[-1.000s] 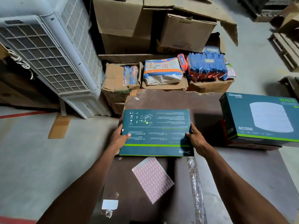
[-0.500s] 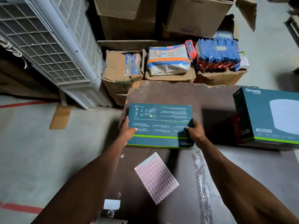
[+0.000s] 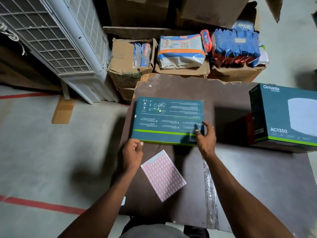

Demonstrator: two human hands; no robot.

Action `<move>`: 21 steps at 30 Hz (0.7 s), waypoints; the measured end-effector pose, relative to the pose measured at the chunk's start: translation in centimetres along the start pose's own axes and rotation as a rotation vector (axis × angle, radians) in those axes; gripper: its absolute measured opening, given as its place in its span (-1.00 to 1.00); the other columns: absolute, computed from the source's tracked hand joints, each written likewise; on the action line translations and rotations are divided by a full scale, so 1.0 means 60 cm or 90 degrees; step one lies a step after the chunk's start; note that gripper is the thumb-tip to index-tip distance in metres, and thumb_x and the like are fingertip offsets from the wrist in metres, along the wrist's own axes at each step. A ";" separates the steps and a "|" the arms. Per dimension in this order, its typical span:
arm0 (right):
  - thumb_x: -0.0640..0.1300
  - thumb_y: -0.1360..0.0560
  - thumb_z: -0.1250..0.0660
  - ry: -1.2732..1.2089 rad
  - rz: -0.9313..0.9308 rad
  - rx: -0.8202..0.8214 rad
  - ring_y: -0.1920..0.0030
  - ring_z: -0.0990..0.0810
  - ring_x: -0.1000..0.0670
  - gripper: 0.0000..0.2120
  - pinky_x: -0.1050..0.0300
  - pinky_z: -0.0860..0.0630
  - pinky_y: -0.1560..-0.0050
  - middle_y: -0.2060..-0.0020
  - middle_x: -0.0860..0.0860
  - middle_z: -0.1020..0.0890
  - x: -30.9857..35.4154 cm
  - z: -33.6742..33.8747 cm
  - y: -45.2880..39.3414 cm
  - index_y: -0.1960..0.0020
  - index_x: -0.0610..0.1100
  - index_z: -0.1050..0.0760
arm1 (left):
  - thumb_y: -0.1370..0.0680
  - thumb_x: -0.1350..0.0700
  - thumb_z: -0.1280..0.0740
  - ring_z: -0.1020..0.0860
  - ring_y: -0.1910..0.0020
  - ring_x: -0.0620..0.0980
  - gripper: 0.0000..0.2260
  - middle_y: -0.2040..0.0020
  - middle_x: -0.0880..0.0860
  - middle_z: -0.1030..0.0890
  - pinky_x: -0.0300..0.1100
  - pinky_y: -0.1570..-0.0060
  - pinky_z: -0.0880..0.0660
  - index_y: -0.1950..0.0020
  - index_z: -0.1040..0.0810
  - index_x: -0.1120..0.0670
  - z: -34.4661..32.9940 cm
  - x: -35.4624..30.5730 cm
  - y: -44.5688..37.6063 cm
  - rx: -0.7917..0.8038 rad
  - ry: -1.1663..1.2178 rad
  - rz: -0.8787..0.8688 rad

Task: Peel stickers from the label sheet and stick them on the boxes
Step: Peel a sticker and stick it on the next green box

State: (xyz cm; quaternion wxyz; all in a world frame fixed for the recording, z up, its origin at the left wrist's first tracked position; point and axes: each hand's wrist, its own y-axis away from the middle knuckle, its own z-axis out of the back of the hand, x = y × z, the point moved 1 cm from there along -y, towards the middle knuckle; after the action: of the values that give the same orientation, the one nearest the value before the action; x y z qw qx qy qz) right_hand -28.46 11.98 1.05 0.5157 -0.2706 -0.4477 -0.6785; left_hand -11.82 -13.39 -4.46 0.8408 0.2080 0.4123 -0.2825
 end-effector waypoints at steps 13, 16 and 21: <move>-0.20 -0.47 -0.37 0.083 0.138 0.063 -0.26 -0.52 -0.05 -0.62 0.09 -0.39 -0.35 -0.24 -0.04 -0.59 -0.069 -0.011 0.192 -0.29 -0.12 -0.55 | -0.28 0.32 -0.61 -0.60 0.09 0.19 -0.66 0.03 0.13 -0.59 0.05 -0.03 -0.58 0.02 -0.64 0.12 -0.017 0.081 0.106 0.080 -0.158 0.105; -0.32 -0.50 -0.42 0.094 0.132 0.076 -0.29 -0.52 -0.08 -0.61 0.15 -0.36 -0.30 -0.26 -0.07 -0.60 -0.075 -0.007 0.210 -0.31 -0.14 -0.56 | -0.29 0.33 -0.57 -0.63 0.18 0.17 -0.72 0.16 0.10 -0.64 0.00 0.09 -0.59 0.10 -0.61 0.10 -0.021 0.080 0.105 0.064 -0.141 0.107; -0.24 -0.54 -0.41 0.106 0.105 0.114 -0.37 -0.48 -0.08 -0.59 -0.12 -0.49 -0.36 -0.35 -0.01 -0.55 -0.086 -0.006 0.223 -0.36 -0.05 -0.53 | -0.37 0.30 -0.54 -0.66 0.20 0.06 -0.75 0.21 0.06 -0.71 -0.22 0.12 -0.50 0.04 -0.62 0.07 -0.024 0.068 0.109 0.071 -0.111 0.171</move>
State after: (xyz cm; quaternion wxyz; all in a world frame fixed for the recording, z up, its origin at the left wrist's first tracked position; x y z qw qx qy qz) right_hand -14.15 13.13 1.00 0.6275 -0.2021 -0.4382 -0.6111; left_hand -6.40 -8.85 -7.83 0.8907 0.2825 0.2901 -0.2066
